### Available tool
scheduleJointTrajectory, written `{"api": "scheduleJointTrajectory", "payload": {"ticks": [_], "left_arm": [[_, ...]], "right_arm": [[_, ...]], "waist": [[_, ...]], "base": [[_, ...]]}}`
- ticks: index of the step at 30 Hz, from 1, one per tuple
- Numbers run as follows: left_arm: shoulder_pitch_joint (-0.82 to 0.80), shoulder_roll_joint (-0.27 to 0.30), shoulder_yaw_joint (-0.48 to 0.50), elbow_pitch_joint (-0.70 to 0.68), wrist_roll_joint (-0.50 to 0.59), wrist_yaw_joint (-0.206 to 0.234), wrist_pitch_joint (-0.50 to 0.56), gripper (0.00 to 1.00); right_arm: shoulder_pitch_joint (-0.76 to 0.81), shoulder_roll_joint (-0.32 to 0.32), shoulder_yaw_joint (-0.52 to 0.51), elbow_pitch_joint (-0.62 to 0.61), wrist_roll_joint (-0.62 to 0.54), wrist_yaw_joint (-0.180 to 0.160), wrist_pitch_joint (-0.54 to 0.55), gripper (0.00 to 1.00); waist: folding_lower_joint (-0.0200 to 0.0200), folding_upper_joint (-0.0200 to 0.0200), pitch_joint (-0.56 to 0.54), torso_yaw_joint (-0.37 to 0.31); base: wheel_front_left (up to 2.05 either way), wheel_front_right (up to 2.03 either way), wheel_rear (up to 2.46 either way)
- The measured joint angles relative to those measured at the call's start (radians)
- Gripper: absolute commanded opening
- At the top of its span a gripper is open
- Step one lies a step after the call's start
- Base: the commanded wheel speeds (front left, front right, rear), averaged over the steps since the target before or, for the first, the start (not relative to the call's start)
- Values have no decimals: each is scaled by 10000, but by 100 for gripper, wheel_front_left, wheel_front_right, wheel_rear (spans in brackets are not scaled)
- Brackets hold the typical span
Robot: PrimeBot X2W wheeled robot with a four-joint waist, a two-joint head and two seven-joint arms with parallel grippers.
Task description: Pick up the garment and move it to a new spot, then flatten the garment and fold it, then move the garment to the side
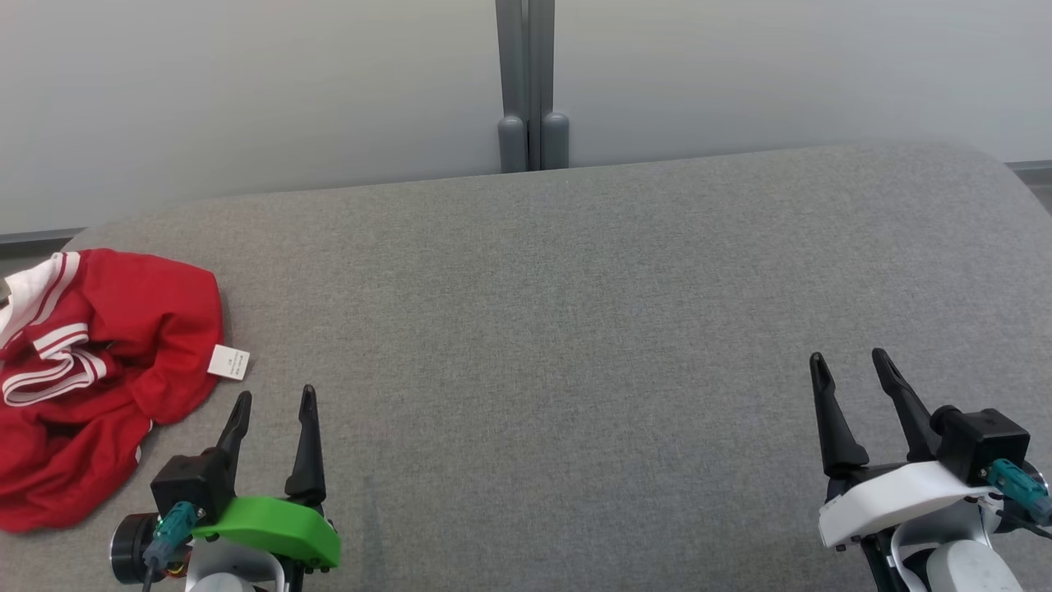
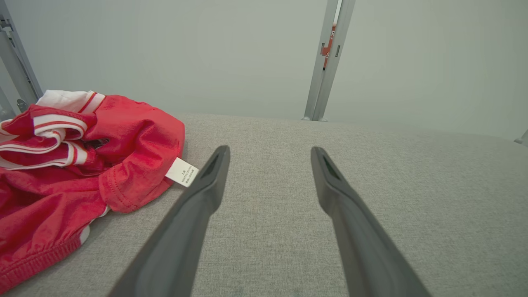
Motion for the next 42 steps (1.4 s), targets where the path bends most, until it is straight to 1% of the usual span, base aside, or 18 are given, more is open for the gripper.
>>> {"api": "scheduleJointTrajectory", "payload": {"ticks": [13, 25, 32, 35, 42], "left_arm": [[-48, -59, 12, 199, 631, 17, -232, 100], [-163, -105, 44, 234, 474, 31, -232, 100], [-331, -125, 157, 215, 372, 167, -232, 100], [-403, -130, 238, 148, 322, 209, -232, 100], [-466, -138, 500, 58, 186, 322, -247, 100]], "right_arm": [[102, 33, 15, -21, -587, 0, -209, 100], [132, 58, -69, -96, -533, 0, -288, 100], [183, 6, 2, -414, -424, 2, -290, 100], [190, -23, 92, -568, -364, 2, -232, 100], [221, -128, 207, -974, -355, 2, -27, 100]], "waist": [[0, 0, 26, 26], [0, 0, 90, 325], [0, 0, 146, 960], [0, 0, 182, 1376], [0, 0, 282, 2588]], "base": [[0, 0, 0], [0, 0, 0], [0, 0, 0], [0, 0, 0], [0, 0, 0]]}}
